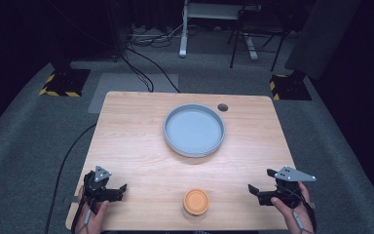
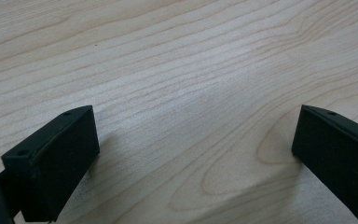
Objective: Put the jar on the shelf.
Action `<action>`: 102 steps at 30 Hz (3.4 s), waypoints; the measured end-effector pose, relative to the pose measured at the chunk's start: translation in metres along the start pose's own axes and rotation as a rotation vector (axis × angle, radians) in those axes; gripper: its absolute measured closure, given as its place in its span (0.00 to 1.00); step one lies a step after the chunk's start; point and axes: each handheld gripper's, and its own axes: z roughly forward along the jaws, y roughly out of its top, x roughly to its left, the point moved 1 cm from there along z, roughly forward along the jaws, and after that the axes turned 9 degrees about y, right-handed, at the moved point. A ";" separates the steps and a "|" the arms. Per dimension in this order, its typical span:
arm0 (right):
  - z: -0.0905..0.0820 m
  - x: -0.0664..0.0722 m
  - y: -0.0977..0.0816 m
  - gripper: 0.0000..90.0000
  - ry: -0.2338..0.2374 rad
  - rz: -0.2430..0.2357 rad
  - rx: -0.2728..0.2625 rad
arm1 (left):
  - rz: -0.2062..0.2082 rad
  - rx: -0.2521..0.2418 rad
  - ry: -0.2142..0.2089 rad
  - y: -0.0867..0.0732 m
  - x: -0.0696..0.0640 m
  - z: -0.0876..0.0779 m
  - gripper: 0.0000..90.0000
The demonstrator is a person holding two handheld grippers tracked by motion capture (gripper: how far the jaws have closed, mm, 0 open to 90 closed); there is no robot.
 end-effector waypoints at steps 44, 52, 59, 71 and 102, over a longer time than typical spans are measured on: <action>0.018 0.058 0.032 0.05 0.099 -0.059 -0.029 | 0.005 0.001 -0.001 -0.001 0.000 -0.001 0.01; 0.023 0.068 0.036 0.05 0.122 -0.071 -0.030 | 0.006 0.001 -0.001 -0.001 0.000 -0.001 0.01; 0.027 0.076 0.040 0.05 0.141 -0.082 -0.033 | 0.005 0.001 -0.001 -0.001 0.000 -0.001 0.01; 0.033 0.090 0.045 0.05 0.170 -0.096 -0.043 | 0.005 0.001 -0.001 -0.001 0.000 -0.001 0.01; 0.062 0.125 0.044 0.03 0.224 -0.118 -0.055 | 0.005 0.001 -0.001 -0.001 0.000 -0.001 0.01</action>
